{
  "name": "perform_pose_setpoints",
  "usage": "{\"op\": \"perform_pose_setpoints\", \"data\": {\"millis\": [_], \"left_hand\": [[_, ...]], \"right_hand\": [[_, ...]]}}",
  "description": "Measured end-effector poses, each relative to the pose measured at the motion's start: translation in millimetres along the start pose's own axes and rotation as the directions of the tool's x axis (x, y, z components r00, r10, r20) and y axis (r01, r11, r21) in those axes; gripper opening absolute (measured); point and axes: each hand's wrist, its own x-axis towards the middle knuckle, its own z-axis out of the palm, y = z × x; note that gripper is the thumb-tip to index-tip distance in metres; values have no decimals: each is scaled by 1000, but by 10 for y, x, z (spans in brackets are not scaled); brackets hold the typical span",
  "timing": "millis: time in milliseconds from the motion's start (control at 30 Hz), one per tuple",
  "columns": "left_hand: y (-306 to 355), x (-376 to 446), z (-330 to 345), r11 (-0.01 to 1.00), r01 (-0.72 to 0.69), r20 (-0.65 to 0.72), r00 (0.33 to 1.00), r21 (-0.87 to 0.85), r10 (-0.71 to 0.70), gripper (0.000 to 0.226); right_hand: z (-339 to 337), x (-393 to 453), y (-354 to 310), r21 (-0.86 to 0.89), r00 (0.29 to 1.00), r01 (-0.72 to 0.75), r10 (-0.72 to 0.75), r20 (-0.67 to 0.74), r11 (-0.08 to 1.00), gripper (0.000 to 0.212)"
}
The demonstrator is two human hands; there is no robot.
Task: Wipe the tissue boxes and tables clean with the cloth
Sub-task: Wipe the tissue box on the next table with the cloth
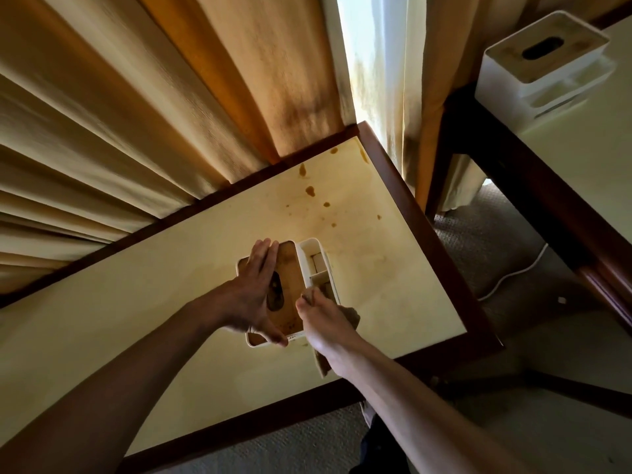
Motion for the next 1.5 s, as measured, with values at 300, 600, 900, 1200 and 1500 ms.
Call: {"op": "perform_pose_setpoints", "data": {"millis": [300,600,900,1200,1500], "left_hand": [[16,-9,-9,1000,2,19,1000,-9,-2,167],[54,-29,-35,1000,12,33,999,-11,-11,167],[51,-40,-43,1000,5,37,999,-1,-5,166],[65,-53,-39,1000,17,36,999,10,-17,167],[60,-37,-28,1000,25,27,999,-16,-24,167]], "right_hand": [[-42,253,-259,34,980,-142,136,142,989,23],[77,251,-115,-203,995,97,-103,-15,974,24],[101,-127,126,-287,956,251,-283,-77,925,10],[69,32,0,-107,989,134,-140,-48,985,18],[137,58,53,80,969,240,-234,-77,967,16]]}}
